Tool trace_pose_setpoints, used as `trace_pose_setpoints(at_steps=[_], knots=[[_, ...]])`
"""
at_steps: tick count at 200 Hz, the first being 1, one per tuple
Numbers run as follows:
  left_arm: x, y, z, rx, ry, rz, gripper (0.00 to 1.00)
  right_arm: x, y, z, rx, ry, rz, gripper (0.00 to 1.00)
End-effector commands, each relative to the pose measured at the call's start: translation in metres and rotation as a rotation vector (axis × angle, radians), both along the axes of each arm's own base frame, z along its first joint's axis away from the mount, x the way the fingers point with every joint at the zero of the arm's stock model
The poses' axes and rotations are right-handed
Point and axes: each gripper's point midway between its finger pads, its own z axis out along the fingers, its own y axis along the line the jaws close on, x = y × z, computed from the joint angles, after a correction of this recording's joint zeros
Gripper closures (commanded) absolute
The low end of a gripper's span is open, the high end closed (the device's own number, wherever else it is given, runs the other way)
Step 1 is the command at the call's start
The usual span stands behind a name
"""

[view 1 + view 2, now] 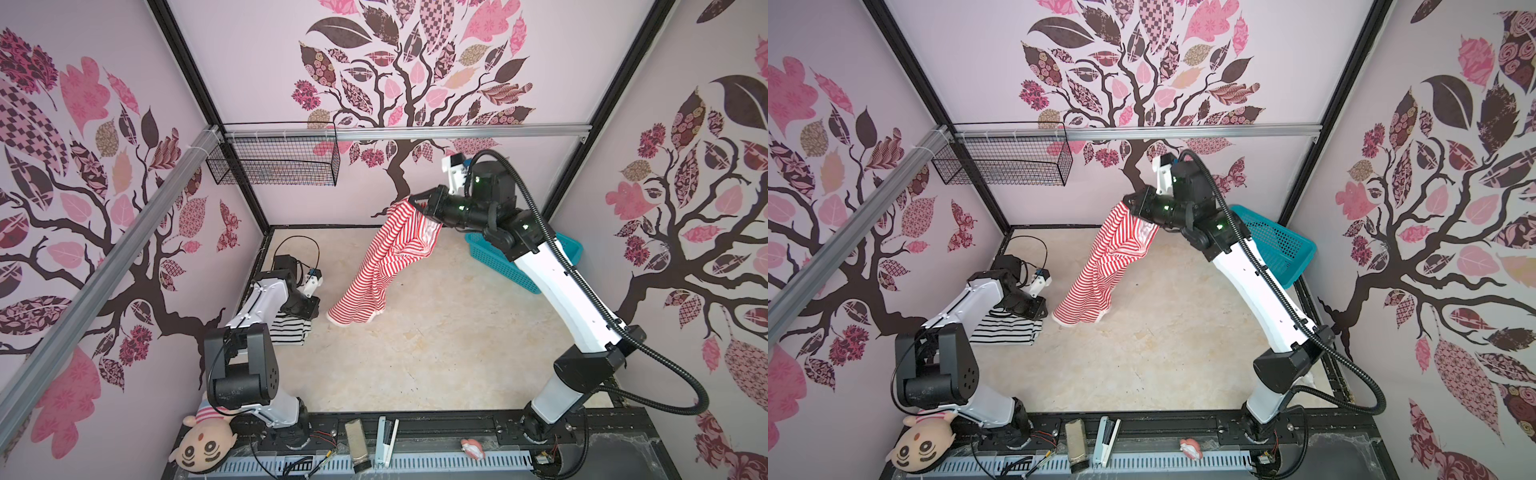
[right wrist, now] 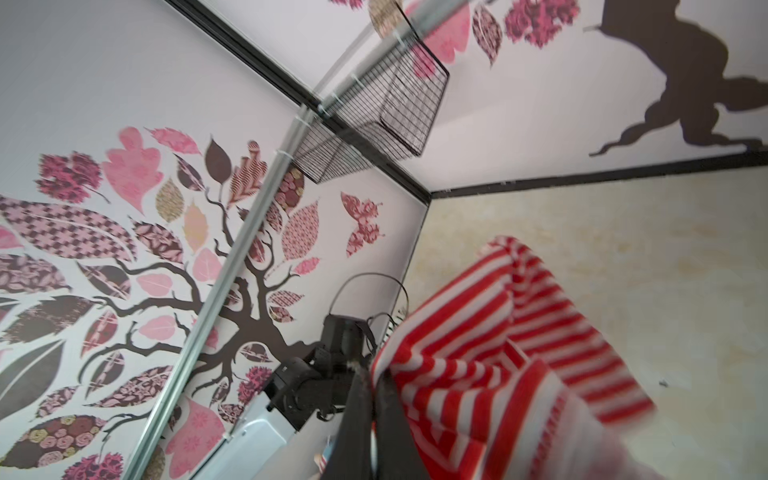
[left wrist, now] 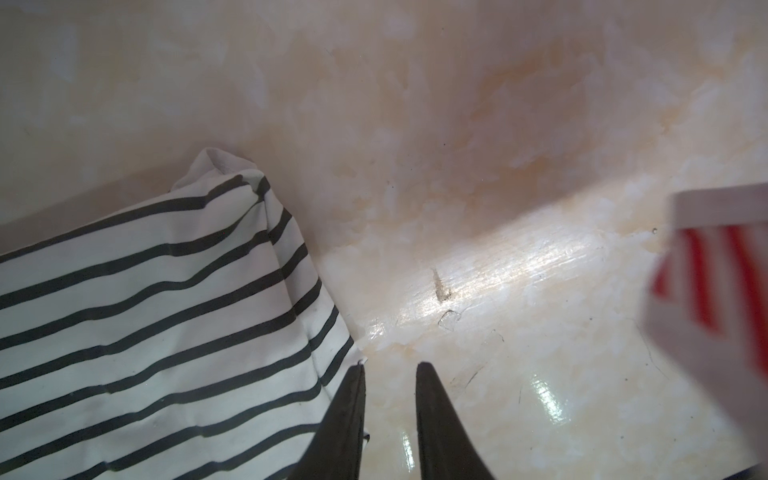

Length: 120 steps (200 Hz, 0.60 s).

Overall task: Fold and stack the tank tops
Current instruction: 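Lay the red-striped garment on the table centre with the right gripper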

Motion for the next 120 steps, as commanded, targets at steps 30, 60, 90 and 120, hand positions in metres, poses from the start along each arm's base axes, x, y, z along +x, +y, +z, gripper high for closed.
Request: trace_pose_setpoints(at_steps=[30,60,90,120], knots=[[0.002,0.005,0.006,0.022,-0.05,0.041,0.73,-0.016,-0.05,-0.152,-0.164,0.172,-0.153,1.0],[0.001,-0.011,0.003,-0.001,-0.017,0.007,0.72,-0.03,-0.064,-0.222,-0.247,0.286,-0.16,1.0],[-0.028,-0.075,0.004,-0.097,0.024,-0.188,0.71,-0.047,-0.068,-0.242,-0.242,0.33,-0.138,1.0],[-0.033,-0.117,-0.003,-0.085,0.011,-0.293,0.7,-0.058,-0.077,-0.254,-0.269,0.35,-0.15,1.0]])
